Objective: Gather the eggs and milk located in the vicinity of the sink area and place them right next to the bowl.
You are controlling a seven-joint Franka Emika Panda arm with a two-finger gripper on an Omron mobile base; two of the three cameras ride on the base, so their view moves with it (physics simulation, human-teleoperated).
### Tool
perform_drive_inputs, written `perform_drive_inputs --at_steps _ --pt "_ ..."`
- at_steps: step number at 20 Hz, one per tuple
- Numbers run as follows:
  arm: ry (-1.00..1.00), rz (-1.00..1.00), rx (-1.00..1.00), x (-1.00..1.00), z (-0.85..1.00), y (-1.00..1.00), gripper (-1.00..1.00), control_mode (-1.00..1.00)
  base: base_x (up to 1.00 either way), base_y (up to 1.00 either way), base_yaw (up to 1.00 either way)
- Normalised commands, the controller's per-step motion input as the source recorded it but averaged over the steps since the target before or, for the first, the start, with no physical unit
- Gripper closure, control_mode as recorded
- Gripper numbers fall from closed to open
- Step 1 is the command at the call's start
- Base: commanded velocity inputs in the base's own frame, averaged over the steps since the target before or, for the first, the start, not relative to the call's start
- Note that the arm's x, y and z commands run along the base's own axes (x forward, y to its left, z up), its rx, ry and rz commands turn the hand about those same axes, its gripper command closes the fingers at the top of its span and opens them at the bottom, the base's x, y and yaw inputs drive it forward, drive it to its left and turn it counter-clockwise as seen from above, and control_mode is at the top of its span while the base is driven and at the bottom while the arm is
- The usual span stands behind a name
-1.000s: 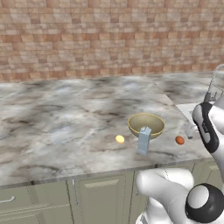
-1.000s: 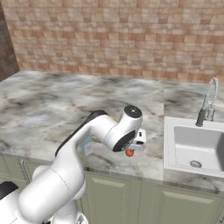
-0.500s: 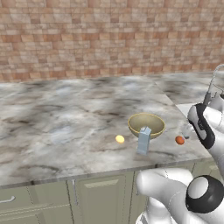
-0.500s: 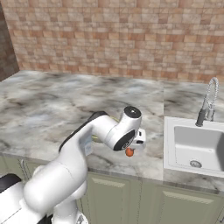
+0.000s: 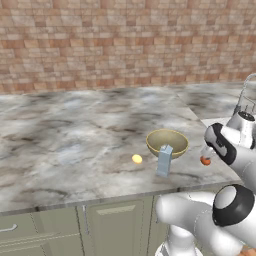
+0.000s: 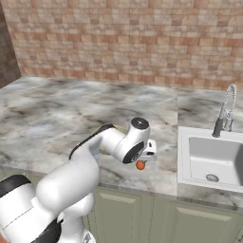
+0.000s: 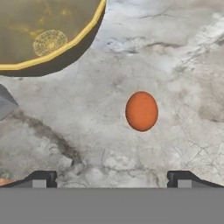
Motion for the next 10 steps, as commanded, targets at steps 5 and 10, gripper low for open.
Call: perform_drive_inputs --at_steps 5,10 --pt "0.01 0.03 -0.01 0.22 -0.25 0.0 -1.0 -1.0 0.0 0.0 0.0" --pt "0.01 0.04 0.0 0.2 -0.26 0.0 -1.0 -1.0 0.0 0.0 0.0"
